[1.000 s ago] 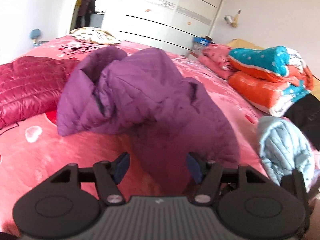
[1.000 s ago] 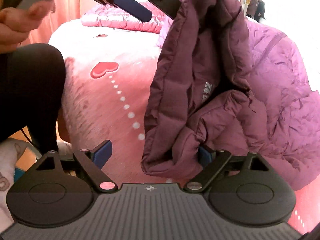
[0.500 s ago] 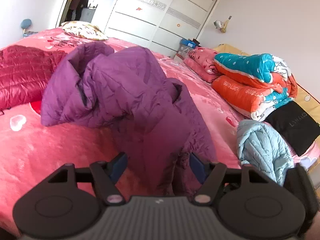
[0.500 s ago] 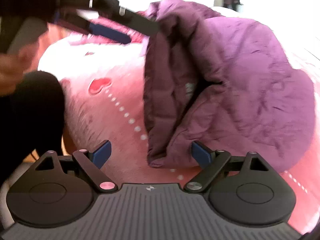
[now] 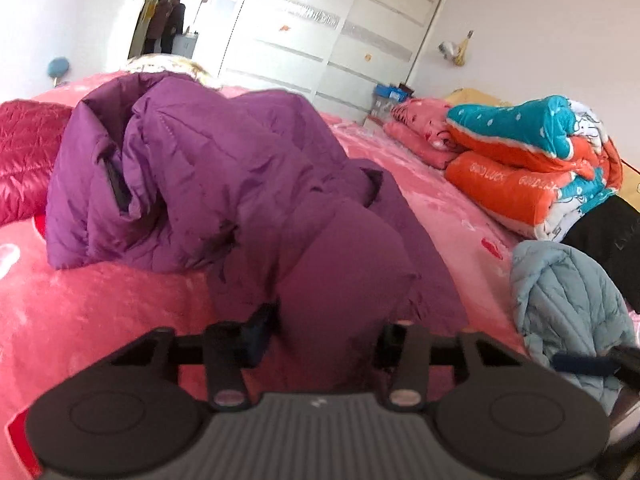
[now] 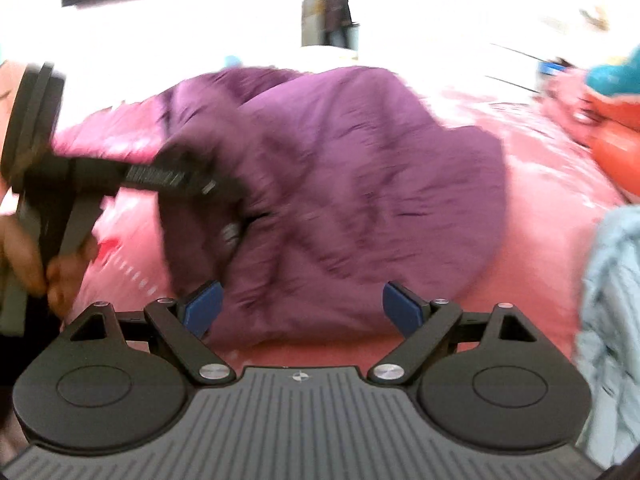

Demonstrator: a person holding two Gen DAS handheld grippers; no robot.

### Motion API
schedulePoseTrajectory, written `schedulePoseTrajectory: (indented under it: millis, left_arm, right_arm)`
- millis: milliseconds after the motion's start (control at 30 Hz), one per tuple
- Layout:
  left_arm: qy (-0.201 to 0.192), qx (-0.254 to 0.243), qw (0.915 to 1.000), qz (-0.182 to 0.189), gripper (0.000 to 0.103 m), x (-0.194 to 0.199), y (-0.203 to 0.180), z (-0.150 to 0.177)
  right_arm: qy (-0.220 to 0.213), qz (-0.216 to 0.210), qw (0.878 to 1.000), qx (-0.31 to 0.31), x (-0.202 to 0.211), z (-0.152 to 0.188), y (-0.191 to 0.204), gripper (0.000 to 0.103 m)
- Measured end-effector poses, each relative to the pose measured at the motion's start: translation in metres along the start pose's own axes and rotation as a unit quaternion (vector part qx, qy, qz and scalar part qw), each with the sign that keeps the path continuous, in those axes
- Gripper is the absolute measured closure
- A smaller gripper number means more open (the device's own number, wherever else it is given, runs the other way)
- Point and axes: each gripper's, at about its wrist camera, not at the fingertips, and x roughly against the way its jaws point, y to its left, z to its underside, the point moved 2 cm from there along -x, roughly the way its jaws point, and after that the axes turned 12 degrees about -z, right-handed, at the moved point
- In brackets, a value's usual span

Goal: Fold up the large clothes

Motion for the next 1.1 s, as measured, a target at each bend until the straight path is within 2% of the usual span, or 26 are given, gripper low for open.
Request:
schedulePoseTrajectory:
  millis: [133, 233, 333, 467, 533, 700, 800, 933, 1100]
  left_arm:
    - [-0.026, -0.032, 0.9991, 0.009, 0.079, 0.003, -0.001, 0.009]
    - [-0.044, -0.052, 0.9976, 0.012, 0.084, 0.008, 0.003, 0.017]
    - [-0.055, -0.058, 0.9966, 0.021, 0.086, 0.014, 0.008, 0.025]
    - [-0.067, -0.074, 0.9947, 0.026, 0.086, 0.015, 0.01, 0.029]
    - [-0.068, -0.087, 0.9935, 0.026, 0.087, 0.014, 0.009, 0.032]
    - [-0.058, -0.092, 0.9937, 0.029, 0.087, 0.01, 0.012, 0.035]
    - [-0.05, -0.089, 0.9943, 0.028, 0.087, 0.006, 0.015, 0.037]
    - [-0.035, -0.081, 0.9957, 0.026, 0.086, 0.001, 0.021, 0.038]
    - [-0.008, -0.07, 0.9974, 0.017, 0.084, -0.009, 0.027, 0.041]
  right_arm:
    - [-0.024, 0.027, 0.999, -0.04, 0.008, -0.021, -0.009, 0.0]
    - [-0.035, 0.022, 0.997, -0.061, 0.003, -0.047, -0.003, 0.0]
    - [-0.038, -0.01, 0.997, -0.068, -0.013, -0.079, 0.015, 0.0]
    - [-0.027, -0.066, 0.997, -0.027, -0.05, -0.129, 0.053, 0.0]
    - [-0.016, -0.109, 0.994, -0.006, -0.073, -0.153, 0.075, 0.0]
    - [0.05, -0.169, 0.984, 0.039, -0.142, -0.187, 0.122, 0.0]
    - [0.098, -0.169, 0.979, 0.06, -0.186, -0.193, 0.14, 0.0]
    - [0.151, -0.178, 0.971, 0.051, -0.236, -0.193, 0.148, 0.001]
    - [0.198, -0.182, 0.963, 0.033, -0.284, -0.186, 0.15, 0.012]
